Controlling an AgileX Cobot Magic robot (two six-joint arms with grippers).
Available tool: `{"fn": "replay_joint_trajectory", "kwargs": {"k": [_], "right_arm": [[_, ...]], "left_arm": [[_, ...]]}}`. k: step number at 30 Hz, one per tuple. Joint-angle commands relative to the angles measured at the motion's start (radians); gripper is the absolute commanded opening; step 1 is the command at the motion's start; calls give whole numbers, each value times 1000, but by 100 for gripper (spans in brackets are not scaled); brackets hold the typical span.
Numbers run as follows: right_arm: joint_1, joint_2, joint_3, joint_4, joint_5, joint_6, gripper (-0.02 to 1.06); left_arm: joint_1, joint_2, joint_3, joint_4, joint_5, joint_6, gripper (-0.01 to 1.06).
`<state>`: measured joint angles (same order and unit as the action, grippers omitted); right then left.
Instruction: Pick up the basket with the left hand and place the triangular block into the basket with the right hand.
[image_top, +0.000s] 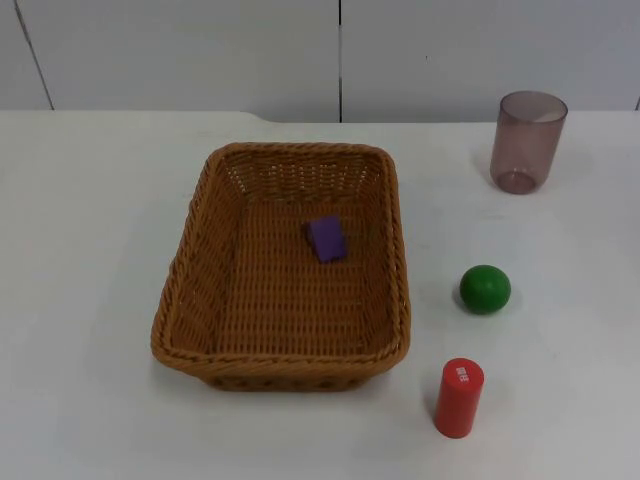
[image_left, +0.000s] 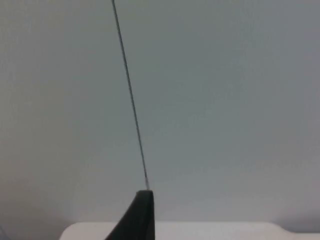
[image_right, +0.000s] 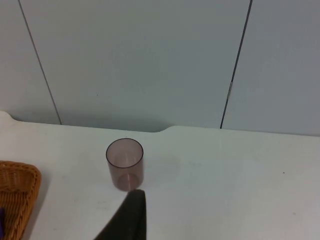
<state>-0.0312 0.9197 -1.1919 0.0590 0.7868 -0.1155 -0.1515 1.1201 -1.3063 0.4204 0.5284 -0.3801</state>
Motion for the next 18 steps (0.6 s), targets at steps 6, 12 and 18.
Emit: {"fn": "replay_joint_trajectory", "kwargs": {"k": [6,12,18], "right_arm": [[-6,-5,1,-4,-49,-8,105],[-6,-5,1,-4,-111,-8,105],[-6,-5,1,-1,-163,37,105]], "left_arm": [[3,3,-5,-326,-16,265,105],[3,13,-5,-413,-18,400,105],[3,-4,-5,-368,-36,400,105]]}}
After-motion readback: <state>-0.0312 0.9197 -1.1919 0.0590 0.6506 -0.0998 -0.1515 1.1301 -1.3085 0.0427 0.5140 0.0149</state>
